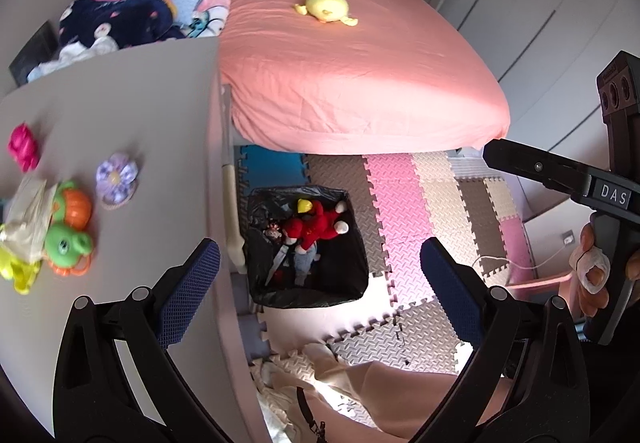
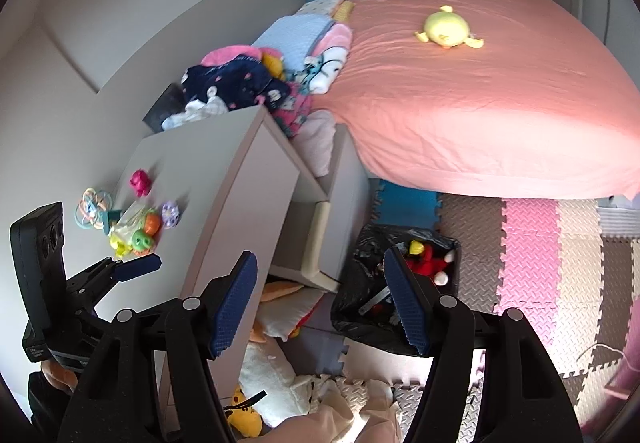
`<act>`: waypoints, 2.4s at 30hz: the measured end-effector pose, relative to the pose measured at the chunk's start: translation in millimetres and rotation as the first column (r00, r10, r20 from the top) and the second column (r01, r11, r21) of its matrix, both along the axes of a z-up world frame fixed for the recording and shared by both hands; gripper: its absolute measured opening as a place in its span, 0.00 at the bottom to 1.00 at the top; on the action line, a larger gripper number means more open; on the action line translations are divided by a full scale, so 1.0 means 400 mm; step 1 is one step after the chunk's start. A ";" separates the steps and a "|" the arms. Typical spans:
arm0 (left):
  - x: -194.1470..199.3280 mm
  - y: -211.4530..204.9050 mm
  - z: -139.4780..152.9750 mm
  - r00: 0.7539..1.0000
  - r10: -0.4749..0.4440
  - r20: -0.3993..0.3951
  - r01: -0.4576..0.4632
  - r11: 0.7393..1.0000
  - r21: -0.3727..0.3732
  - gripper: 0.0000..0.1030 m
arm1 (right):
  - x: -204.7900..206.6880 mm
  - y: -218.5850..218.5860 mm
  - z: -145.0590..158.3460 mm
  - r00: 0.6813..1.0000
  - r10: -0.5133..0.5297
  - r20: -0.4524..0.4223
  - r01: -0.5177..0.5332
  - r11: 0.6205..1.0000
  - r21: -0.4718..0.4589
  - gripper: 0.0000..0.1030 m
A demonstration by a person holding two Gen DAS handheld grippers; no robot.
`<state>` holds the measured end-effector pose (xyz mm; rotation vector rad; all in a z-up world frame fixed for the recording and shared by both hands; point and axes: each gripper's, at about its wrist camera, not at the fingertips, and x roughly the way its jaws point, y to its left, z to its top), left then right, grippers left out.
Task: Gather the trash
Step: 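Move both tools back over the table, left tool toward the yellow packet, then grasp the yellow packet with the left tool while the right tool grasps the purple flower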
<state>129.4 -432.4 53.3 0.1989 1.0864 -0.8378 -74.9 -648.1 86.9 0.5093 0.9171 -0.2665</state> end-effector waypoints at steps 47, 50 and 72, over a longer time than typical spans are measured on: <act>-0.115 0.670 -0.143 0.914 0.398 0.077 -0.404 0.881 0.247 0.83 | 0.285 0.418 -0.122 0.917 0.389 -0.092 -0.382 0.920 0.088 0.65; -0.105 0.685 -0.143 0.888 0.450 0.098 -0.460 0.857 0.233 0.73 | 0.291 0.409 -0.133 0.926 0.365 -0.097 -0.355 0.929 0.109 0.65; -0.033 0.720 -0.116 0.747 0.664 0.042 -0.665 0.746 0.035 0.19 | 0.424 0.400 -0.156 0.934 0.347 -0.087 -0.349 0.937 -0.006 0.49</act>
